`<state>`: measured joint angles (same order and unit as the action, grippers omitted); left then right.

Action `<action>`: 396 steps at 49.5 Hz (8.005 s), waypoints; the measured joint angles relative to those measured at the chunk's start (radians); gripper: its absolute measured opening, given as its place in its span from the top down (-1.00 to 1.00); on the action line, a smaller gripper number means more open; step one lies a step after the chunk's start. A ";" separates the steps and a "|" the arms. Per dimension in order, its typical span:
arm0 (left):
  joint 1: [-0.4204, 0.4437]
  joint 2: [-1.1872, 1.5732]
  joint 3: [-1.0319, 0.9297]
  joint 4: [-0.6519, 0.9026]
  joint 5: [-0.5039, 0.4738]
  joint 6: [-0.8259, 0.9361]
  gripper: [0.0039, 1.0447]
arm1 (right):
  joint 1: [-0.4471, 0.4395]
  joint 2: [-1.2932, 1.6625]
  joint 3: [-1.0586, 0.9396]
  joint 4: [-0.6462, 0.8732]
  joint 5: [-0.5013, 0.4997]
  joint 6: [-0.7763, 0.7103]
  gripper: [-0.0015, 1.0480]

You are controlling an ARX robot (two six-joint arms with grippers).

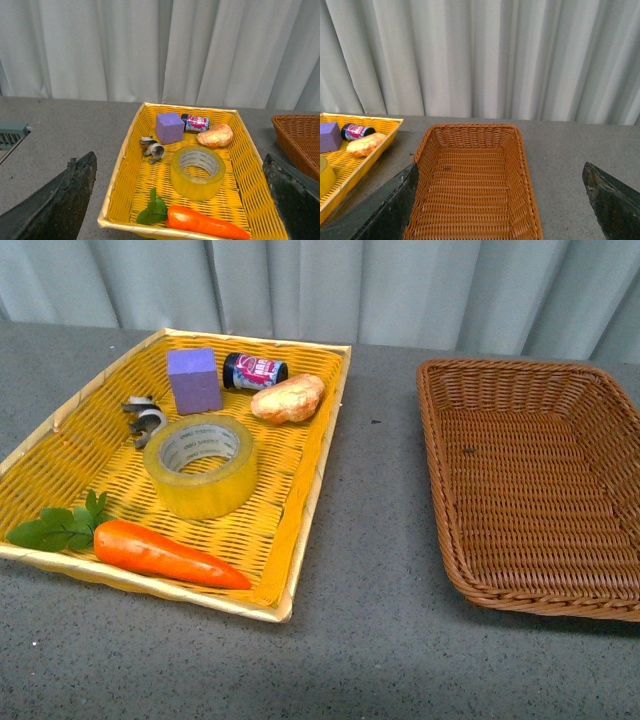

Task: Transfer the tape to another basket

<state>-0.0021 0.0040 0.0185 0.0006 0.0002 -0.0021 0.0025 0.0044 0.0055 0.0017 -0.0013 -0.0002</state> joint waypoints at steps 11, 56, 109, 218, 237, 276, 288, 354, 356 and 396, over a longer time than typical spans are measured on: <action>0.000 0.000 0.000 0.000 0.000 0.000 -0.88 | 0.000 0.000 0.000 0.000 0.000 0.000 -0.82; 0.000 0.000 0.000 0.000 0.000 0.000 -0.88 | 0.000 0.000 0.000 0.000 0.000 0.000 -0.82; 0.000 0.000 0.000 0.000 0.000 0.000 -0.88 | 0.000 0.000 0.000 0.000 0.000 0.000 -0.82; -0.121 1.955 1.003 0.164 -0.156 -0.169 -0.88 | -0.001 -0.001 0.000 0.000 0.000 0.000 -0.82; -0.122 2.041 1.085 0.014 -0.158 -0.233 -0.88 | -0.001 -0.001 0.000 0.000 0.000 0.000 -0.82; -0.136 2.137 1.194 -0.095 -0.176 -0.337 0.00 | -0.001 -0.001 0.000 0.000 0.000 0.000 -0.82; -0.138 2.142 1.202 -0.104 -0.171 -0.341 0.68 | -0.001 -0.001 0.000 0.000 0.000 0.000 -0.82; -0.439 2.087 1.487 -0.133 0.374 0.733 0.69 | -0.001 -0.001 0.000 0.000 0.000 0.000 -0.82; -0.443 2.094 1.489 -0.133 0.377 0.732 0.69 | -0.001 -0.001 0.000 0.000 0.000 0.000 -0.82; -0.443 2.100 1.498 -0.129 0.376 0.732 0.69 | 0.066 1.078 0.530 0.011 -0.246 -0.142 -0.82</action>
<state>-0.4450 2.1040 1.5162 -0.1284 0.3763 0.7296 0.0685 1.0828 0.5354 0.0128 -0.2478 -0.1417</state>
